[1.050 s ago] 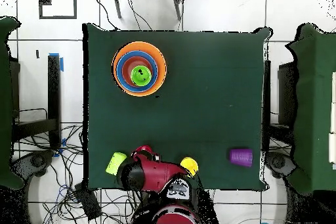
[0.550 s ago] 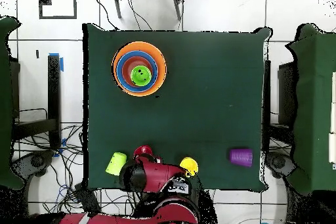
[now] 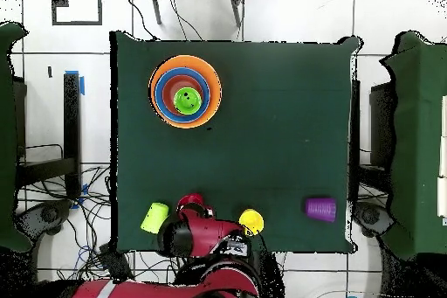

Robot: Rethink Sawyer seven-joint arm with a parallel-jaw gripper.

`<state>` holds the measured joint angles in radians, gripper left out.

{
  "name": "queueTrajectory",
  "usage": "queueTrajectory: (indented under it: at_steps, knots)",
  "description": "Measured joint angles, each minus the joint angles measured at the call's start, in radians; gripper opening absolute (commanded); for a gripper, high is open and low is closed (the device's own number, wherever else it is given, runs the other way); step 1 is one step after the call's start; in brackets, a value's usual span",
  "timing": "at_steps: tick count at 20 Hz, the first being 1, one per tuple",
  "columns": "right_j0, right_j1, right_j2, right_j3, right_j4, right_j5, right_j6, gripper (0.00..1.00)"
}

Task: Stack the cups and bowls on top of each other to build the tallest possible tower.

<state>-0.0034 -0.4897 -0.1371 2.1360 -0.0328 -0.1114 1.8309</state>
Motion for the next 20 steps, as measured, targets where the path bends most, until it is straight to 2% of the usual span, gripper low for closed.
queueTrajectory:
  at_steps: [5, 8, 9, 11, 12, 15, 16, 20]
  knots:
    - [0.009, -0.006, -0.004, 0.0, 0.0, -0.003, 0.0, 0.0]
    - [-0.015, -0.043, 0.023, 0.001, 0.0, 0.027, 0.0, 0.0]
    - [-0.059, -0.085, 0.063, 0.001, 0.0, 0.079, 0.0, 0.0]
    - [-0.097, -0.116, 0.096, 0.0, 0.0, 0.127, 0.0, 0.0]
    - [-0.165, -0.168, 0.153, -0.005, 0.001, 0.225, 0.0, 0.0]
    - [-0.232, -0.213, 0.208, -0.018, 0.005, 0.335, 0.0, 0.0]
    - [-0.292, -0.247, 0.259, -0.042, 0.01, 0.444, 0.0, 0.0]
    - [-0.356, -0.278, 0.318, -0.093, 0.012, 0.587, 0.0, 0.0]
